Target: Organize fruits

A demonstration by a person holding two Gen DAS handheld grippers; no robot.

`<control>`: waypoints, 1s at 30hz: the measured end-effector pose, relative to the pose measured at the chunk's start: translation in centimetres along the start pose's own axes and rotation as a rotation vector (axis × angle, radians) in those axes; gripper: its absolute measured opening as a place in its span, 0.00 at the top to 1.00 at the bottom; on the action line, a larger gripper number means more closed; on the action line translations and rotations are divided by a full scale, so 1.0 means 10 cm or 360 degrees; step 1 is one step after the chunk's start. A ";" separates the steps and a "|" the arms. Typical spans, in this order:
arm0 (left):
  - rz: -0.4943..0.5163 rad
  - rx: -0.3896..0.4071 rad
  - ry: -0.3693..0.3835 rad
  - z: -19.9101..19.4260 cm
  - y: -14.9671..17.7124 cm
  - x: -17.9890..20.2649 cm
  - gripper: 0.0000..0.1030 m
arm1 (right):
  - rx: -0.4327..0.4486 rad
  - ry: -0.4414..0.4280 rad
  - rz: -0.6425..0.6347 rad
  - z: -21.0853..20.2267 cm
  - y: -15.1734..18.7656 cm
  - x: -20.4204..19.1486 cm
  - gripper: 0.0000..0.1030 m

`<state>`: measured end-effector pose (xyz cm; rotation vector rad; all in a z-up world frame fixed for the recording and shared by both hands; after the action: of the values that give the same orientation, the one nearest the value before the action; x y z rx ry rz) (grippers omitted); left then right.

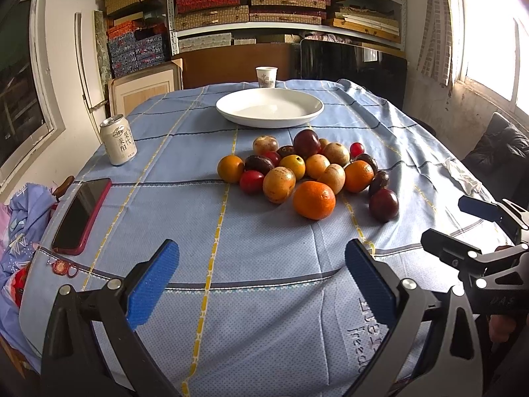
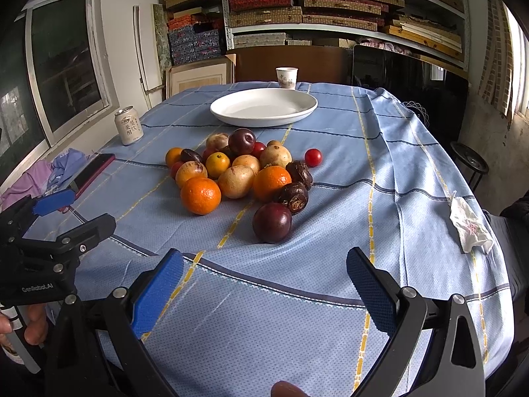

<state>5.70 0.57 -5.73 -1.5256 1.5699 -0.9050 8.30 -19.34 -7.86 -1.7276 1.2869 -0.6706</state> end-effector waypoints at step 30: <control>0.0001 -0.0026 0.0004 0.04 0.07 0.00 0.04 | -0.0009 0.0001 0.0002 0.02 0.03 0.01 0.03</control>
<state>5.71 0.64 -6.52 -1.5361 1.5829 -0.8961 8.35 -19.37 -8.19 -1.7313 1.2913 -0.6678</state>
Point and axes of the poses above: each gripper's, at about its wrist camera, not at the fingertips, and z roughly the way its jaws point, x to its right, y to its underside, the point moved 7 cm from there along z, roughly the way its jaws point, and after that the axes turned 13 degrees about x, right-handed, at the moved point
